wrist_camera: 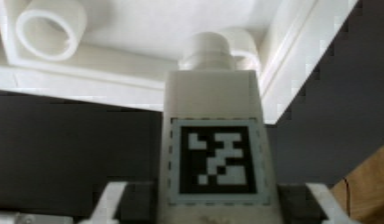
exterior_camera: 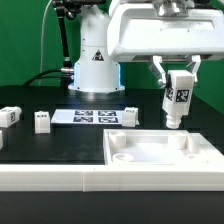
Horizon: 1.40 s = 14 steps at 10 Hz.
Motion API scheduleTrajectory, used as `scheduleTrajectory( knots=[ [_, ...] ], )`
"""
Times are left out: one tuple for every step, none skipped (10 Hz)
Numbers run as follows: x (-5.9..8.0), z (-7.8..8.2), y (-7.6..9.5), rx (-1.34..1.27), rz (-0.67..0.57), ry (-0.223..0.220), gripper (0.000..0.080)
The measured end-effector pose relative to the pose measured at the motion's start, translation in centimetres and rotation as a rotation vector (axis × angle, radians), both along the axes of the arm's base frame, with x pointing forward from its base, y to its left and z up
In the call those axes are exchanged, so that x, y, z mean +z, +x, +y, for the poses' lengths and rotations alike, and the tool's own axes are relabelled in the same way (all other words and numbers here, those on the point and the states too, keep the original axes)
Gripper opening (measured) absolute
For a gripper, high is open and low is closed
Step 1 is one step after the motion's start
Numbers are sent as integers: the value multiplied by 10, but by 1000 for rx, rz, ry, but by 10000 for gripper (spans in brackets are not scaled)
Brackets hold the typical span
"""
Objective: Assemble one leg
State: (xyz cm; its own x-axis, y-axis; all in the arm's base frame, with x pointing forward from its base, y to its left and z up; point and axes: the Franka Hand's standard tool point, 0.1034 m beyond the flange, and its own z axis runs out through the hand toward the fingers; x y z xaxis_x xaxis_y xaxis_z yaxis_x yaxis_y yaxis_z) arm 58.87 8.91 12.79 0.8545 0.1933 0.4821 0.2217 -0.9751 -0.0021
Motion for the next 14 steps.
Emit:
scheduleTrajectory(
  knots=[
    [-1,3,8,1,-6,4,291],
    [-4,9,18,6,-13,9,291],
    [-8,12,23,8,-13,12,291],
    [-15,16,26,10,-11,16,291],
    [-23,24,28,16,-9,20,291],
    [-29,29,28,23,-4,21,291],
    [-33,31,27,26,-1,21,291],
    [-34,30,31,25,-15,20,291],
    [-38,29,30,24,-10,20,291],
    [-41,29,29,24,-6,20,291],
    [-44,29,29,24,-9,20,291],
    [-48,29,27,23,-5,19,291],
    [-49,29,27,23,-16,20,291],
    [-52,30,27,21,-39,21,291]
  ],
)
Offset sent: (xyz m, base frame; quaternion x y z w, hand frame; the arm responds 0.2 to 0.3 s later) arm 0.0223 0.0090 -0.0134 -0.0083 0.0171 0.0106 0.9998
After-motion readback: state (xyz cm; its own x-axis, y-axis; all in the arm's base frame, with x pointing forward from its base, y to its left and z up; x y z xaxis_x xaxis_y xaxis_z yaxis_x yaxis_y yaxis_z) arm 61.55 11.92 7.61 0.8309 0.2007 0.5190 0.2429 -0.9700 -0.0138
